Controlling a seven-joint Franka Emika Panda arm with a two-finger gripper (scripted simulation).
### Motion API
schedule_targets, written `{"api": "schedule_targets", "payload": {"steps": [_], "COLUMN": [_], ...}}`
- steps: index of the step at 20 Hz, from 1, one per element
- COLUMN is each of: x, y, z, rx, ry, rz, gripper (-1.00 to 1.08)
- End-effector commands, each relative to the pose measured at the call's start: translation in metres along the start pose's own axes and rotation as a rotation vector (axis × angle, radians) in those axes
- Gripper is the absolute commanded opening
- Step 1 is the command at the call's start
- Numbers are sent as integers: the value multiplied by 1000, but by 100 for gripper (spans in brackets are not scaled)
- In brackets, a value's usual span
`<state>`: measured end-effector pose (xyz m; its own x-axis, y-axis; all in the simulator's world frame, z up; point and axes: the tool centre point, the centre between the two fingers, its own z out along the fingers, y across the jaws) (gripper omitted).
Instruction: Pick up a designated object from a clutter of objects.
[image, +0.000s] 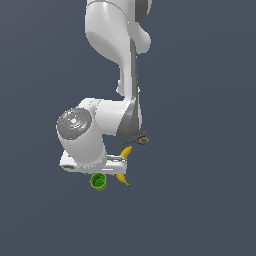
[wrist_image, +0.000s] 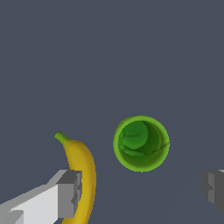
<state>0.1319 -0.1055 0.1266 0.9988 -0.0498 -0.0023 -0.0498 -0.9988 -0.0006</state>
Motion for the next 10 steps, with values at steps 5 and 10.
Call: {"api": "schedule_targets", "payload": {"steps": [5, 10], "x": [9, 10], "y": [11, 13], "z": [27, 34], "rx": [0, -1], "ry": [2, 2], "rz": [11, 13], "gripper": [100, 100]}}
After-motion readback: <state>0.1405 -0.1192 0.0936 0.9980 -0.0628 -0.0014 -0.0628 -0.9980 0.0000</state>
